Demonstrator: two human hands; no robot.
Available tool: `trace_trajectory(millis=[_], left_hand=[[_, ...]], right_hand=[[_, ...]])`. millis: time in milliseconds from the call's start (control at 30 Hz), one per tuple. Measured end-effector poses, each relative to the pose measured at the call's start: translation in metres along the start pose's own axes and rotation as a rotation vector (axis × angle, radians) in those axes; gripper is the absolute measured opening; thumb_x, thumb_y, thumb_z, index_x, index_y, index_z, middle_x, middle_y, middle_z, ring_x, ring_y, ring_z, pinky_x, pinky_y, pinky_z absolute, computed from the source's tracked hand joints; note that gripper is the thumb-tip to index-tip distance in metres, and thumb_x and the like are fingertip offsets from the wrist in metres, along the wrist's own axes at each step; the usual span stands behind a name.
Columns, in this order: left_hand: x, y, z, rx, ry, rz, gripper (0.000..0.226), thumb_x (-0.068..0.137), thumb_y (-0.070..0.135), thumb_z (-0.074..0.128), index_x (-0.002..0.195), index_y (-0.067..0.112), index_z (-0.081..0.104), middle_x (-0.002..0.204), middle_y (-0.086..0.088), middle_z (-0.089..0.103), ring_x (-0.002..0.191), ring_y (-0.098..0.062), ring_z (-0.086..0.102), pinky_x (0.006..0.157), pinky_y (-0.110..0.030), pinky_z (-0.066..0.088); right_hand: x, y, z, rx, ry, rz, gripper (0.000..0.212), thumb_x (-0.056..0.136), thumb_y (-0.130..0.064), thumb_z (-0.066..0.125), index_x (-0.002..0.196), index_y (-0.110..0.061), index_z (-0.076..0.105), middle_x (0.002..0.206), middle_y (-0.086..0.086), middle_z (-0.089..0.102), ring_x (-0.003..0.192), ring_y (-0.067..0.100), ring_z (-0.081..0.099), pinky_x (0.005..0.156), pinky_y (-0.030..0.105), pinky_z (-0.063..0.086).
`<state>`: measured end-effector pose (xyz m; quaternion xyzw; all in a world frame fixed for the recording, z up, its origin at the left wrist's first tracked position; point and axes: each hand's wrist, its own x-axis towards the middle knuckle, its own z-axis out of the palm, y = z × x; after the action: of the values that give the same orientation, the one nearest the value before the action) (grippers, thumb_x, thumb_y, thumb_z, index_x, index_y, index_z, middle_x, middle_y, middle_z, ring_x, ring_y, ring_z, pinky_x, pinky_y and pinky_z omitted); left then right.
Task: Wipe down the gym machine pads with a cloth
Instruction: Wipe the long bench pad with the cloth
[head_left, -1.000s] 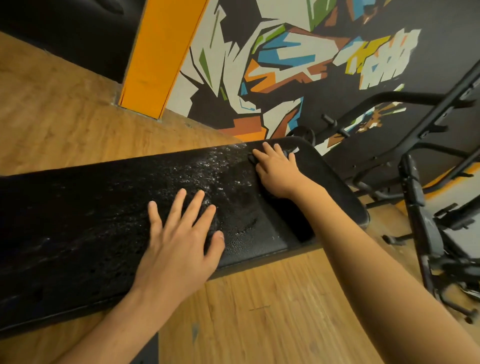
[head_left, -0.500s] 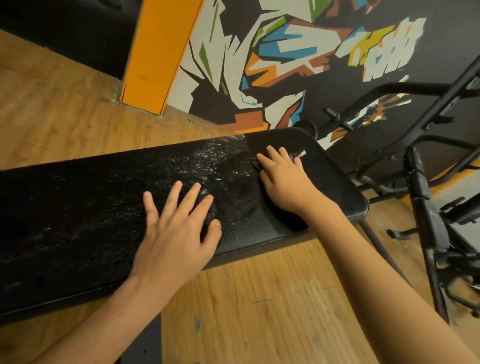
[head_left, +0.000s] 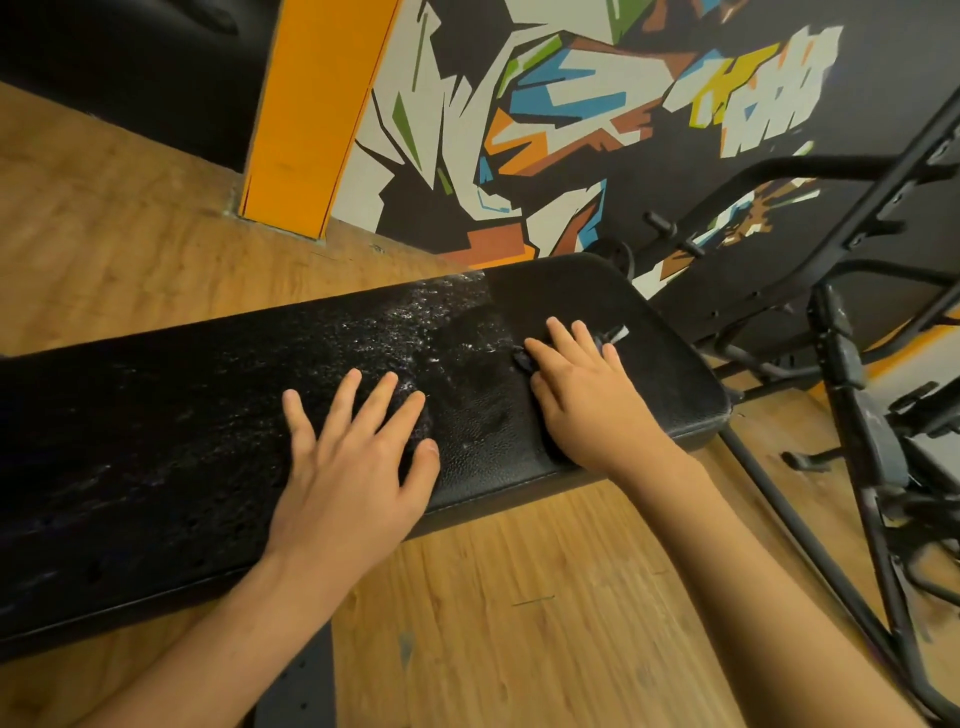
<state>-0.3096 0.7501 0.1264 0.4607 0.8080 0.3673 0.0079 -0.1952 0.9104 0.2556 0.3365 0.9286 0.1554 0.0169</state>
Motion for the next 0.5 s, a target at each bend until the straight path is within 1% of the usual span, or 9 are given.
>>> trace_trajectory(millis=[200, 300, 367, 433, 500], left_hand=[[0.0, 0.001, 0.0, 0.009, -0.002, -0.002, 0.065, 0.099, 0.054, 0.019, 0.155, 0.029, 0.041, 0.165, 0.002, 0.03, 0.157, -0.023, 0.01, 0.121, -0.065, -0.006], [0.0, 0.002, 0.0, 0.006, 0.002, 0.002, 0.064, 0.099, 0.054, 0.02, 0.154, 0.029, 0.042, 0.165, 0.001, 0.031, 0.157, -0.023, 0.011, 0.12, -0.065, -0.006], [0.0, 0.001, 0.001, 0.008, 0.005, 0.008, 0.064, 0.099, 0.053, 0.02, 0.153, 0.027, 0.043, 0.164, 0.0, 0.032, 0.157, -0.024, 0.012, 0.12, -0.065, -0.006], [0.0, 0.001, 0.001, 0.014, 0.003, 0.017, 0.064, 0.1, 0.052, 0.02, 0.153, 0.026, 0.044, 0.164, 0.0, 0.033, 0.156, -0.024, 0.014, 0.12, -0.065, -0.005], [0.0, 0.0, 0.001, 0.015, 0.005, 0.024, 0.064, 0.101, 0.052, 0.02, 0.153, 0.025, 0.045, 0.164, 0.0, 0.033, 0.156, -0.024, 0.014, 0.12, -0.066, -0.006]], right_hand=[[0.033, -0.005, -0.002, 0.012, 0.001, 0.016, 0.047, 0.112, -0.029, 0.03, 0.157, -0.016, 0.035, 0.169, 0.011, 0.019, 0.157, 0.035, 0.008, 0.125, 0.054, 0.009], [0.011, -0.005, 0.0, 0.023, 0.032, 0.009, 0.048, 0.111, -0.03, 0.03, 0.157, -0.017, 0.036, 0.168, 0.01, 0.021, 0.156, 0.033, 0.011, 0.124, 0.051, 0.013], [-0.016, -0.004, 0.002, 0.016, 0.034, 0.004, 0.048, 0.111, -0.03, 0.03, 0.158, -0.018, 0.034, 0.169, 0.007, 0.019, 0.157, 0.031, 0.01, 0.125, 0.048, 0.012], [-0.032, -0.004, 0.001, 0.012, 0.011, 0.011, 0.05, 0.111, -0.032, 0.028, 0.159, -0.02, 0.032, 0.17, 0.005, 0.018, 0.157, 0.029, 0.008, 0.125, 0.047, 0.011], [-0.024, -0.002, -0.001, -0.002, -0.017, 0.014, 0.05, 0.111, -0.033, 0.027, 0.16, -0.02, 0.03, 0.17, 0.005, 0.016, 0.157, 0.03, 0.007, 0.125, 0.047, 0.011]])
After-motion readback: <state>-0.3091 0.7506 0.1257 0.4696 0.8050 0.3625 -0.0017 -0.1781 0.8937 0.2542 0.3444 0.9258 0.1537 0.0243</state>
